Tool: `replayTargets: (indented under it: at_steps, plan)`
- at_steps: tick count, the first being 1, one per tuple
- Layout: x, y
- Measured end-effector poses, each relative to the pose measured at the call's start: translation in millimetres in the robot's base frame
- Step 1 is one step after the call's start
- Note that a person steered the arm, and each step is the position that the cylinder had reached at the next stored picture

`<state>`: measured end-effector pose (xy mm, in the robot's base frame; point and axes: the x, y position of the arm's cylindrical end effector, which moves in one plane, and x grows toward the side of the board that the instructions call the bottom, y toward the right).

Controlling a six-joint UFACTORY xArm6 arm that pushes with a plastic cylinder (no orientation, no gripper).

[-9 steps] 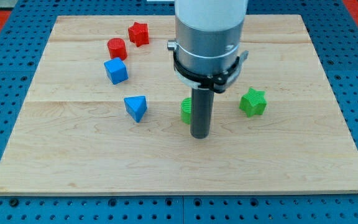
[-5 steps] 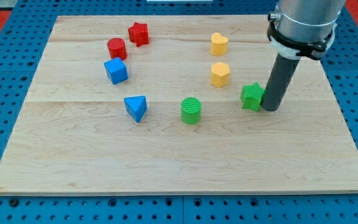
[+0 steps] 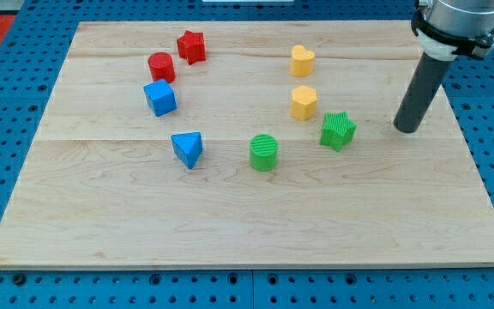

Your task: Move the green star towards the green circle

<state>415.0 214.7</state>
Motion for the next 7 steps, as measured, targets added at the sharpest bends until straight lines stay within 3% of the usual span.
replayTargets:
  at_steps: [2, 5, 6, 7]
  plan:
    - [-8.7, -19.3]
    - [10.8, -118.6]
    - [-3.5, -128.3]
    - [-45.0, -91.1]
